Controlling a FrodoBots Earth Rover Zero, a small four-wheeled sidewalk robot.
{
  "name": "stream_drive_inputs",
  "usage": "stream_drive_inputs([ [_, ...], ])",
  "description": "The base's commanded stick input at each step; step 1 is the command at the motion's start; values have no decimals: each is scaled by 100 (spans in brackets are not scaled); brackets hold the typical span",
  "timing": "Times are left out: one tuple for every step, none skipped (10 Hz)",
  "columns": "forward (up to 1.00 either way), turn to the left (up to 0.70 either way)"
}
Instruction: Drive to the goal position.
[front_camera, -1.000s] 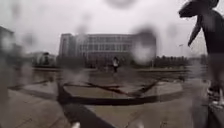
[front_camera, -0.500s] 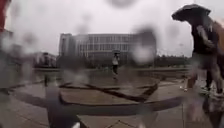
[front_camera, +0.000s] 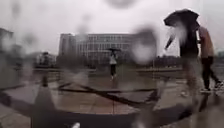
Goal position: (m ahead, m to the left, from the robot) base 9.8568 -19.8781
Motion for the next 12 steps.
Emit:
stream_drive_inputs([
  [70, 1],
  [70, 1],
  [70, 1],
  [70, 1],
  [70, 1],
  [70, 1],
  [70, 1],
  [70, 1],
  [70, 1],
  [69, 1],
  [69, 1],
  [69, 1],
])
